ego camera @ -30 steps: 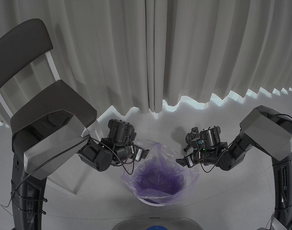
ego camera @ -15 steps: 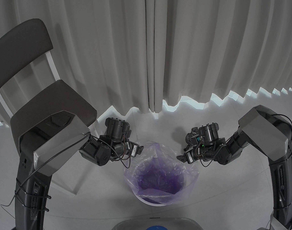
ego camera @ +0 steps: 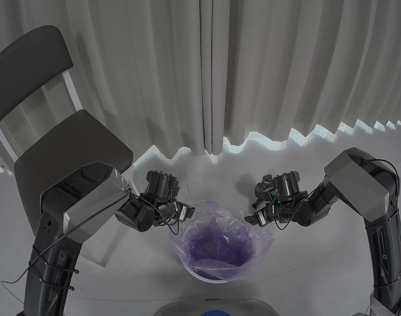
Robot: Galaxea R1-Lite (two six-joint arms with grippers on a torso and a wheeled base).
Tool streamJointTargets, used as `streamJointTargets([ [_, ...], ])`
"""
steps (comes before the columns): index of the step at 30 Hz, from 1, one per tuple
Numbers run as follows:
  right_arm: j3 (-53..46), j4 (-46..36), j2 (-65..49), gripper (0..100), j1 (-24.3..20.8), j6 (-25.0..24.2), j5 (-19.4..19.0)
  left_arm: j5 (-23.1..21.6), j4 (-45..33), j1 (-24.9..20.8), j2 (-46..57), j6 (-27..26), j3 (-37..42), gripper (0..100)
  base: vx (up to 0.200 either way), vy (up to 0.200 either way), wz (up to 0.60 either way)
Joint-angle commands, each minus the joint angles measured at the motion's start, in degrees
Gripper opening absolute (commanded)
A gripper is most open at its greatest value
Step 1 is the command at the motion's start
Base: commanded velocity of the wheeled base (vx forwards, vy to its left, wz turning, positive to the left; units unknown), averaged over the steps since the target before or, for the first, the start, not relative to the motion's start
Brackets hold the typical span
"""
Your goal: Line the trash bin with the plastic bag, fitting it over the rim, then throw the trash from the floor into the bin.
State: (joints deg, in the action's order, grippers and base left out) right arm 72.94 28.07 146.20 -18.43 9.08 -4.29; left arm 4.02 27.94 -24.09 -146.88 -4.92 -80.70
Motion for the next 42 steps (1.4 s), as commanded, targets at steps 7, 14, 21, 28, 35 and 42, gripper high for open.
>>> streamJointTargets([
  [7, 4.23, -7.24, 1.1, 100, 0.15, 0.06, -0.02, -0.07, 0.71, 0.18, -1.21, 0.62, 1.51, 100, 0.0, 0.0, 0.0],
  [14, 7.22, -13.57, 1.19, 100, 0.15, 0.15, -0.02, -0.16, 0.27, 0.18, -0.95, 0.62, 2.48, 100, 0.0, 0.0, 0.0],
  [21, 7.4, -13.13, 1.1, 100, 0.5, -0.29, -0.1, -0.33, 0.45, 0.18, -0.77, 0.62, 2.74, 100, 0.0, 0.0, 0.0],
  [28, 5.99, -13.49, -1.27, 100, 1.65, -0.56, -0.28, -1.3, 0.8, 0.97, 3.8, 0.62, 6.43, 100, 0.0, 0.0, 0.0],
  [35, 2.21, -12.52, -4.35, 100, 2.17, -0.64, -0.89, -1.56, 1.41, 1.15, 9.6, 0.79, 12.23, 100, 0.0, 0.0, 0.0],
  [42, -5.08, -4.61, -7.69, 100, 3.05, -0.73, -1.07, -2.88, 6.69, 1.15, 13.64, 0.88, 18.83, 100, 0.0, 0.0, 0.0],
])
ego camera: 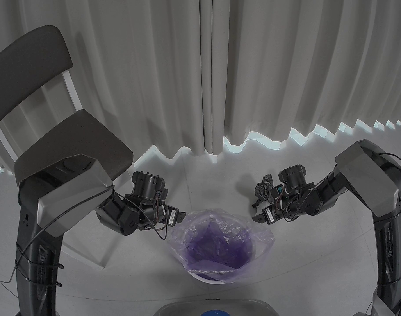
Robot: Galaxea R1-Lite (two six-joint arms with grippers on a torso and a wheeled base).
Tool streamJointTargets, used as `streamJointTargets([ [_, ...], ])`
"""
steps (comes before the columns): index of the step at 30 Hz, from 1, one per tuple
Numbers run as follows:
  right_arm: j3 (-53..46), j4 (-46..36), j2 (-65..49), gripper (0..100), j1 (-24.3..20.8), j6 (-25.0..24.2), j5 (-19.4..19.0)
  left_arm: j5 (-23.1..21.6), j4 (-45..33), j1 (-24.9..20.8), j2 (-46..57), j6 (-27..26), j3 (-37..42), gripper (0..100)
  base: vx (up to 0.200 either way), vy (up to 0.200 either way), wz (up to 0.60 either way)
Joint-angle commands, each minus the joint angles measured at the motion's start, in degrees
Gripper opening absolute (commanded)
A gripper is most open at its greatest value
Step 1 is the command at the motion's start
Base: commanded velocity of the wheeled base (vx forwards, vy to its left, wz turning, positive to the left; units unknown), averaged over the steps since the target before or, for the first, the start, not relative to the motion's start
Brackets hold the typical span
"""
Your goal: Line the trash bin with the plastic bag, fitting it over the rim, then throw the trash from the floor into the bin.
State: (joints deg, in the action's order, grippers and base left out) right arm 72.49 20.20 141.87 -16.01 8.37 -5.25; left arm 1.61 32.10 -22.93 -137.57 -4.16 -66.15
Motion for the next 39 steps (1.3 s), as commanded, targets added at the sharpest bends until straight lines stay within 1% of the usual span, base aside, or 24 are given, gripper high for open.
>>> streamJointTargets([
  [1, -5.69, 4.32, -3.89, 100, 0.8, -0.11, -0.11, -0.47, 3.15, -0.18, 4.94, 0.47, 5.24, 100, 0.0, 0.0, 0.0],
  [3, -8.94, 7.05, -5.73, 100, 1.06, -0.11, -1.07, -0.55, 5.17, -0.54, 7.05, 1.7, 7.79, 100, 0.0, 0.0, 0.0],
  [5, -11.84, 9.6, -6.87, 100, 1.5, -0.11, -2.74, -0.73, 6.4, -0.71, 9.07, 1.78, 9.72, 100, 0.0, 0.0, 0.0],
  [7, -15.09, 14.08, -7.93, 100, 1.5, -0.2, -4.24, -2.31, 8.24, -1.06, 12.24, 2.22, 12.53, 100, 0.0, 0.0, 0.0],
  [11, -19.4, 21.99, -8.02, 100, 1.24, -0.64, -4.41, -3.1, 9.83, -1.15, 15.23, 3.01, 14.11, 100, 0.0, 0.0, 0.0],
  [14, -21.16, 25.24, -7.84, 100, 1.15, -1.78, -4.77, -3.19, 10.44, -1.33, 17.51, 3.01, 15.78, 100, 0.0, 0.0, 0.0],
  [18, -21.25, 25.68, -7.93, 100, 1.15, -2.05, -4.77, -3.28, 12.81, -1.85, 19.71, 2.93, 18.95, 100, 0.0, 0.0, 0.0],
  [21, -21.33, 25.77, -8.63, 100, 1.24, -2.22, -4.77, -3.28, 16.42, -1.85, 19.62, 2.75, 21.5, 100, 0.0, 0.0, 0.0],
  [25, -21.51, 25.59, -9.77, 100, 1.33, -2.4, -4.77, -3.45, 19.85, -1.85, 18.65, 2.57, 22.9, 100, 0.0, 0.0, 0.0],
  [26, -21.51, 25.59, -10.21, 100, 1.33, -2.4, -4.85, -4.33, 20.72, -1.94, 18.57, 2.93, 22.99, 100, -0.2, 0.0, 0.0],
  [28, -21.33, 25.5, -10.57, 100, 1.33, -2.49, -4.85, -5.39, 21.16, -2.12, 18.74, 2.93, 23.08, 100, -0.2, 0.0, 0.0],
  [34, -21.42, 25.33, -10.13, 100, 1.33, -2.4, -4.85, -5.65, 22.48, -2.38, 19.01, 3.37, 24.31, 100, -0.2, 0.0, 0.0],
  [39, -22.56, 25.24, -9.86, 100, 0.45, -2.4, -4.85, -6.09, 21.87, -2.47, 18.3, 3.45, 26.16, 100, 0.0, 0.0, 0.0],
])
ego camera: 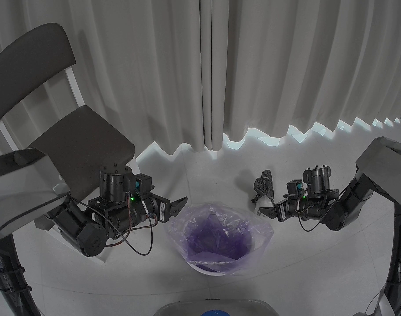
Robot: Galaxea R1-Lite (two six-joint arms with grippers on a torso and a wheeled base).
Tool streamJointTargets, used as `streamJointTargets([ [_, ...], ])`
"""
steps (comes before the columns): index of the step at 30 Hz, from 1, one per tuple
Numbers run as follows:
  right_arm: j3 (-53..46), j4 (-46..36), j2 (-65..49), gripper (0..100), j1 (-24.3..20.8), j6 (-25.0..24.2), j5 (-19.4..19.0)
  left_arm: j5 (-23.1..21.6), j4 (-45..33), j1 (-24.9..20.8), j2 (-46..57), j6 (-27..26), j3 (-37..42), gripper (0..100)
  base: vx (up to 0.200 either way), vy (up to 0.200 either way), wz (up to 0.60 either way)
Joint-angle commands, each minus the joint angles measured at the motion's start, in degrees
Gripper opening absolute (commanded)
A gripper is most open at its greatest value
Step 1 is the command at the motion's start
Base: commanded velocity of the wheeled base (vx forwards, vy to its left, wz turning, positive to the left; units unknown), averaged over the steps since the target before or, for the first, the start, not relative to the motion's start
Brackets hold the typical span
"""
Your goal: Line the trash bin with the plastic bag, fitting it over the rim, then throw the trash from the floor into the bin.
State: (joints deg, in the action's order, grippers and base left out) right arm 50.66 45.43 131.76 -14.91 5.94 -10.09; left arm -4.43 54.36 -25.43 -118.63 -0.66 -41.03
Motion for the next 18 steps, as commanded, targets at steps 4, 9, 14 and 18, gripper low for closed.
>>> streamJointTargets([
  [4, -1.01, -0.17, 1.75, 100, -1.61, 0.04, -0.01, 0.38, -1.8, 0.64, -4.07, 0.13, -0.01, 100, 0.0, 0.0, 0.0],
  [9, 0.84, -0.26, 5.27, 100, -1.79, 0.04, 0.6, 0.91, -1.71, 1.87, -9.43, 0.31, -3.09, 100, 0.0, 0.0, 0.0],
  [14, 2.95, -0.43, 7.99, 100, -1.61, 0.13, 0.69, 2.32, -2.06, 1.61, -12.59, 0.22, -5.28, 100, 0.0, 0.0, 0.0],
  [18, 2.95, -0.43, 8.61, 100, -1.35, 0.22, 0.69, 2.49, -2.06, 1.61, -14.44, 0.22, -6.34, 100, 0.0, 0.0, 0.0],
])
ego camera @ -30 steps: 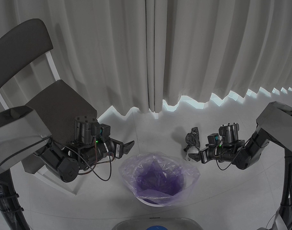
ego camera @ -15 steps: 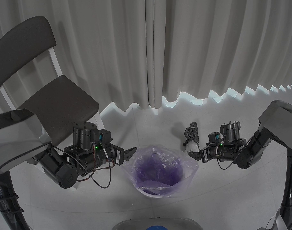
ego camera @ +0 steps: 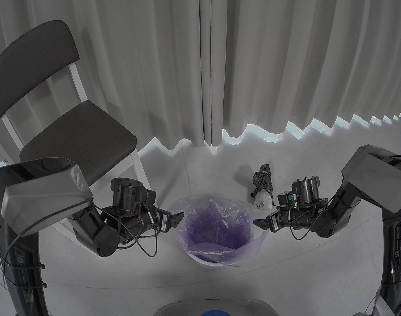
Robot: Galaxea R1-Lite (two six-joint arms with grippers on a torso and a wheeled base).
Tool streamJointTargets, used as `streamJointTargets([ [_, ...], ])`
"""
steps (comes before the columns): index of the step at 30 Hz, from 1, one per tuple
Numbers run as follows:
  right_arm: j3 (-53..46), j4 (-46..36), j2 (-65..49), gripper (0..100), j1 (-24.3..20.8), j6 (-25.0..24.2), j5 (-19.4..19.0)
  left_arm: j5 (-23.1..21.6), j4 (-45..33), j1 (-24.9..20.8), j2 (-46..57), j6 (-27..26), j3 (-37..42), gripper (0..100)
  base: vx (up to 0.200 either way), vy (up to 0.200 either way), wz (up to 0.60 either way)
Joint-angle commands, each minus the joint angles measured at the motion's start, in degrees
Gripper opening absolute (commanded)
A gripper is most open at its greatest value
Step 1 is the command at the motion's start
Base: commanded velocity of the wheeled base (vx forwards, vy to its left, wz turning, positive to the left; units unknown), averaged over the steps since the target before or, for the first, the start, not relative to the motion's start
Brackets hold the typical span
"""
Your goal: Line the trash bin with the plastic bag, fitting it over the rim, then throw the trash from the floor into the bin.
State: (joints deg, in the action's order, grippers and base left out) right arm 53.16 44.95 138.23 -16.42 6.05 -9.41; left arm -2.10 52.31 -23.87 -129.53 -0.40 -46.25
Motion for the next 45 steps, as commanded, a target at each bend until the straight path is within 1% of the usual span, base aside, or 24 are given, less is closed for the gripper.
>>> streamJointTargets([
  [1, 0.45, 0.05, 2.48, 100, 0.16, 0.11, 0.01, 0.25, -0.1, 0.23, -4.16, -0.04, -1.47, 100, 0.0, 0.0, 0.0],
  [6, 0.36, -0.3, 3.45, 100, 0.25, 0.55, 0.01, 0.6, -0.1, 0.67, -6.44, -0.04, -1.65, 100, 0.0, 0.0, 0.0],
  [9, 0.45, -3.64, 3.01, 100, 0.34, 0.72, -0.08, 1.13, -0.1, 1.28, -7.94, -0.13, -1.74, 100, 0.0, 0.0, 0.0],
  [10, 0.45, -3.64, 3.01, 100, 0.34, 0.72, -0.08, 1.13, -0.1, 1.28, -7.94, -0.13, -1.74, 100, 0.0, 0.0, 0.0],
  [15, 0.89, -4.6, 3.1, 100, 0.34, 0.72, -0.17, 1.39, -0.28, 3.92, -11.72, -0.65, -3.58, 100, 0.0, 0.0, 0.0],
  [18, 0.98, -4.6, 3.19, 100, 0.42, 0.72, -0.17, 1.39, -0.72, 4.27, -13.21, -0.83, -4.9, 100, 0.0, 0.0, 0.0],
  [20, 1.15, -4.6, 3.27, 100, 0.51, 0.72, -0.17, 1.39, -2.39, 4.01, -14.26, -0.83, -6.83, 100, 0.0, 0.0, 0.0],
  [24, 1.24, -4.6, 3.27, 100, 0.86, 0.72, -0.17, 1.31, -9.59, 3.65, -15.58, -0.83, -12.46, 100, 0.0, 0.0, 0.0],
  [26, 1.42, -4.69, 3.36, 100, 1.13, 0.72, -0.17, 1.39, -11.09, 3.48, -15.67, -0.74, -13.78, 100, 0.0, 0.0, 0.0],
  [32, 3.0, -4.78, 3.71, 100, 1.66, 0.72, -0.08, 1.39, -11.0, 3.39, -15.41, -0.65, -13.69, 100, 0.0, 0.0, 0.0],
  [39, 10.29, -11.11, 5.03, 100, 3.06, 1.07, 0.01, 1.31, -10.65, 3.57, -14.53, -0.48, -13.43, 100, 0.0, 0.0, 0.0],
  [45, 14.69, -16.03, 5.91, 100, 4.47, 1.51, 0.09, 1.31, -7.84, 3.57, -14.79, -0.74, -12.55, 100, 0.0, 0.0, 0.0],
])
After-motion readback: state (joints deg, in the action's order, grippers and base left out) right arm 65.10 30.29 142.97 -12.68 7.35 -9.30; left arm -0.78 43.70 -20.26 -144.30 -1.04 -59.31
